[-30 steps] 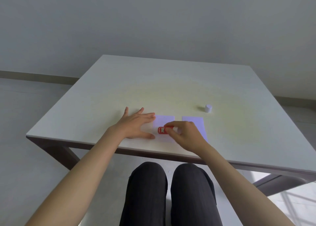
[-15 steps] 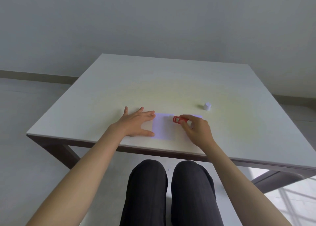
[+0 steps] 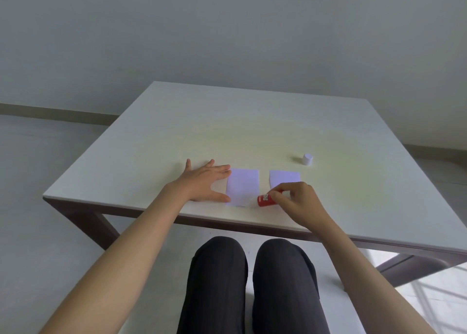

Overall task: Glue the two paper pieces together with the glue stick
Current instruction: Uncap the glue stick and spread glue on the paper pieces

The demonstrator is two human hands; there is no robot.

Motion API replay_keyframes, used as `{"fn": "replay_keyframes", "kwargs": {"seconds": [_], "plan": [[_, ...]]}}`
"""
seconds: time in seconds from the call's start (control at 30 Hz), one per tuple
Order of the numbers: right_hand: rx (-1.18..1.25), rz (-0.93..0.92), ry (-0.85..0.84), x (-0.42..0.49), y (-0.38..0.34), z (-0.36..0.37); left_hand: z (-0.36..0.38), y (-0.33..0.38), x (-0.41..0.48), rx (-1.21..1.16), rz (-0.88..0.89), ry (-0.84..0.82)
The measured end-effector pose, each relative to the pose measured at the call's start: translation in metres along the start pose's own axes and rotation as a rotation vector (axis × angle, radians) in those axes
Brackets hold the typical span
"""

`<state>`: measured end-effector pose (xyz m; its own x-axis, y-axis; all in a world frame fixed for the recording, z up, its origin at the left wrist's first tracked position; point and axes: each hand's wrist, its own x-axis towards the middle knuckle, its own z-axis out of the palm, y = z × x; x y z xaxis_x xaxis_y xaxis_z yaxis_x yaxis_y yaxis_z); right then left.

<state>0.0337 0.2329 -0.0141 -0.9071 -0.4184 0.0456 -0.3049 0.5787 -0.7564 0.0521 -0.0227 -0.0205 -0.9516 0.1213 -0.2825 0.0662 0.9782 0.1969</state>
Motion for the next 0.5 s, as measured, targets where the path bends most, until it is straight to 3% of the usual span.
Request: {"fn": "replay_keyframes", "kwargs": {"seconds": [0.07, 0.17, 0.4, 0.5], "plan": [[0.031, 0.046, 0.025, 0.006, 0.001, -0.002, -0.001, 0.000, 0.000, 0.001, -0.001, -0.004], [0.066, 0.142, 0.191, 0.024, -0.003, 0.003, -0.001, 0.001, 0.000, -0.001, -0.002, -0.002], [0.102, 0.160, 0.471, 0.017, -0.003, 0.005, 0.000, 0.000, 0.001, -0.010, -0.006, 0.010], [0.122, 0.075, 0.404, 0.015, -0.014, 0.010, 0.000, 0.000, 0.003, 0.004, -0.005, 0.010]]}}
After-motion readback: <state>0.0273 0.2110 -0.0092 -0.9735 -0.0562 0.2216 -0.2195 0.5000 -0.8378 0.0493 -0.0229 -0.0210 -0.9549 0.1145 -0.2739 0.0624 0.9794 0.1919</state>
